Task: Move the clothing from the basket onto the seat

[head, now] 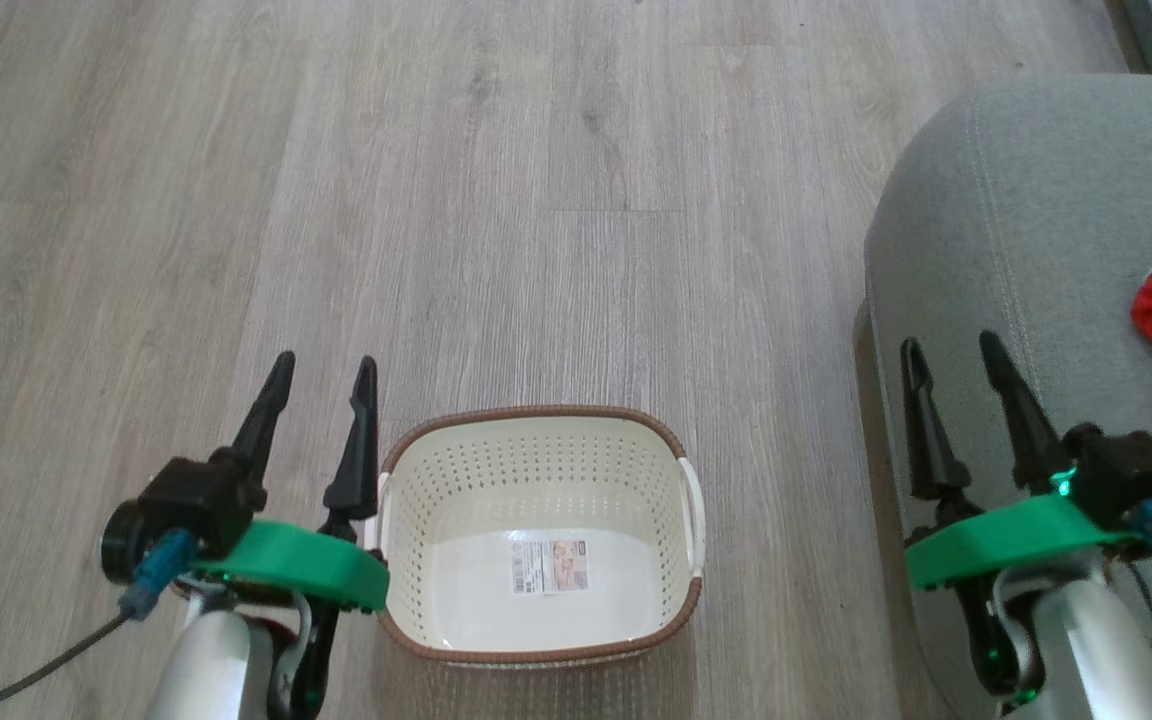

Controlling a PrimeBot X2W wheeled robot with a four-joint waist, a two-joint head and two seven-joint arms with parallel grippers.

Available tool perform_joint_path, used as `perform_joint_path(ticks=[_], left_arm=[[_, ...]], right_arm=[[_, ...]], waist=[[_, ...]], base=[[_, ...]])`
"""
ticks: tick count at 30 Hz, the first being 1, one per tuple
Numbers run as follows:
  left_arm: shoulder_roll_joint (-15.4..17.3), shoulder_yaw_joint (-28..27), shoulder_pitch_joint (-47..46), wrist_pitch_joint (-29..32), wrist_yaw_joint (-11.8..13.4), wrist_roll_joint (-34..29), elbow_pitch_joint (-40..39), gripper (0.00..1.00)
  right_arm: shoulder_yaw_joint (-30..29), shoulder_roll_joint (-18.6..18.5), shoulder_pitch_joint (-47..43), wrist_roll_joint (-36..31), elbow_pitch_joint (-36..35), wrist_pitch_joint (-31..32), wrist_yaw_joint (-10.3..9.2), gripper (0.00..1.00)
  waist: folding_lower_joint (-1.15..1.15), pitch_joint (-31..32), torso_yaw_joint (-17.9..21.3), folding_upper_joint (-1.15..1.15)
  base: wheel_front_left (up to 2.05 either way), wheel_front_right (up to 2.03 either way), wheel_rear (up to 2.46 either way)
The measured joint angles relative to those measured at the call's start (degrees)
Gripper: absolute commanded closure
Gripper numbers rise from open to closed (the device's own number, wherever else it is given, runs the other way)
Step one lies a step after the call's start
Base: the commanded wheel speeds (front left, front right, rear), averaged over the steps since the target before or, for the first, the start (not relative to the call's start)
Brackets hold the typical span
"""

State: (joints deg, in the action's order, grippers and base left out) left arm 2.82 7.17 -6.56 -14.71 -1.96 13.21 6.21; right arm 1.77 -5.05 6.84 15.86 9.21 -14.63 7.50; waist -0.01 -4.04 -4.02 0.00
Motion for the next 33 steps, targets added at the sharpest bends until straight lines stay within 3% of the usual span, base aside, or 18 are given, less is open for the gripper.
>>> perform_joint_path(ticks=[14,28,33], left_arm=[[0.0,-0.1,1.2,0.0,-0.5,1.1,3.0,0.0],[-0.1,-1.4,1.2,0.0,-2.9,5.3,5.7,0.0],[-0.1,-1.7,1.2,0.0,-2.4,5.4,6.5,0.0]], right_arm=[[0.9,1.6,-0.8,-2.8,2.2,0.0,0.0,0.0],[0.3,1.8,-0.9,-1.7,2.1,0.0,0.0,0.0],[0.2,1.8,-0.9,-1.1,2.1,0.0,0.0,0.0]], waist=[[0.0,-0.2,-0.5,0.0],[0.0,0.3,0.3,0.0],[0.0,0.4,0.5,0.0]], base=[[0.0,0.0,0.0],[0.0,0.0,0.0],[0.0,0.0,0.0]])
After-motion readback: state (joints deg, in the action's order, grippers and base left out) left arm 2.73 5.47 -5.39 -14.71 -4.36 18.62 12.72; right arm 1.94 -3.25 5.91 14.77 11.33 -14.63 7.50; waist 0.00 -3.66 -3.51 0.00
